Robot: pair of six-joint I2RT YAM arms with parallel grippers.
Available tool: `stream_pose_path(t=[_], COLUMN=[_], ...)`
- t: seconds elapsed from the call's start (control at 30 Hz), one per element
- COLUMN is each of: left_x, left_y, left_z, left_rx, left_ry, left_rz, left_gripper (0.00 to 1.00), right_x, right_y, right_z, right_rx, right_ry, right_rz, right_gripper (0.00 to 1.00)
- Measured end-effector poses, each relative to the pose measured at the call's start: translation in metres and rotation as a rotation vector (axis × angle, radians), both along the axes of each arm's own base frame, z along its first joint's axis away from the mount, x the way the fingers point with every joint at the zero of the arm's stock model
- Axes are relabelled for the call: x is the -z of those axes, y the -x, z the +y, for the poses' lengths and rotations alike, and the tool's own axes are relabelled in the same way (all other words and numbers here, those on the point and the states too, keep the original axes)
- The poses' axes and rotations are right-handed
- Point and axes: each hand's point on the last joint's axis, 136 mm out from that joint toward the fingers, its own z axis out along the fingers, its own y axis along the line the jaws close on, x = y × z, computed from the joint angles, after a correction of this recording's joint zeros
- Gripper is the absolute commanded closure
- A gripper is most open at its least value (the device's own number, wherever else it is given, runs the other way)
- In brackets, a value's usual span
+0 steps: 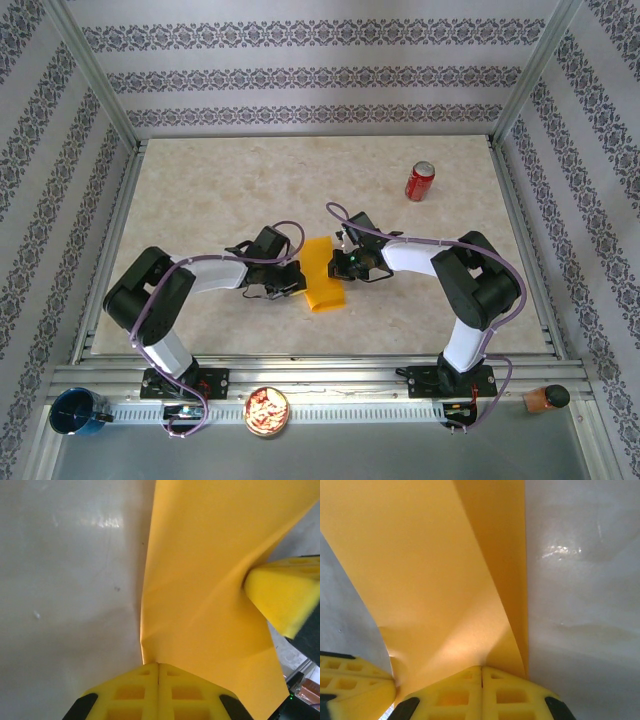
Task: Fold a paper plane with a square sheet of paper (pick it up from the middle)
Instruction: First fold the square sheet of paper in half at the center of the table.
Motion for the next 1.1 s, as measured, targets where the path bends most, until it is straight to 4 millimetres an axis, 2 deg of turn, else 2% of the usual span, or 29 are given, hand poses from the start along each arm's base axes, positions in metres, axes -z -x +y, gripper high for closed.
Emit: stream_pose_path(t=[0.17, 0.27, 0.5, 0.67, 0.97, 1.1], left_x=[-0.022, -0.026, -0.016, 0.008, 0.006, -0.010], left_y=[-0.001, 0.000, 0.007, 0.024, 0.029, 0.032], left_z=[-0.008, -0.014, -0.024, -0.014, -0.008, -0.008], left_rx=[0.000, 0.003, 0.015, 0.014, 0.017, 0.024], left_ry=[0.060, 0.087, 0.110, 0.085, 0.079, 0.089], left_rz=[-0.025, -0.019, 0.011, 0.058, 0.025, 0.002], left_gripper=[0.99, 0.99, 0.98, 0.98, 0.95, 0.94], right_x=[0.000, 0.000, 0.000, 0.000, 0.000, 0.000], right_y=[0.000, 0.001, 0.001, 0.002, 0.004, 0.004], right_z=[0.000, -0.001, -0.001, -0.001, -0.002, -0.002], right_rx=[0.002, 0.003, 0.003, 0.003, 0.003, 0.003], right_ry=[0.000, 0.000, 0.000, 0.000, 0.000, 0.000], right_rz=[0.001, 0.002, 0.001, 0.003, 0.004, 0.005], right_gripper=[1.00, 1.00, 1.00, 1.00, 1.00, 1.00])
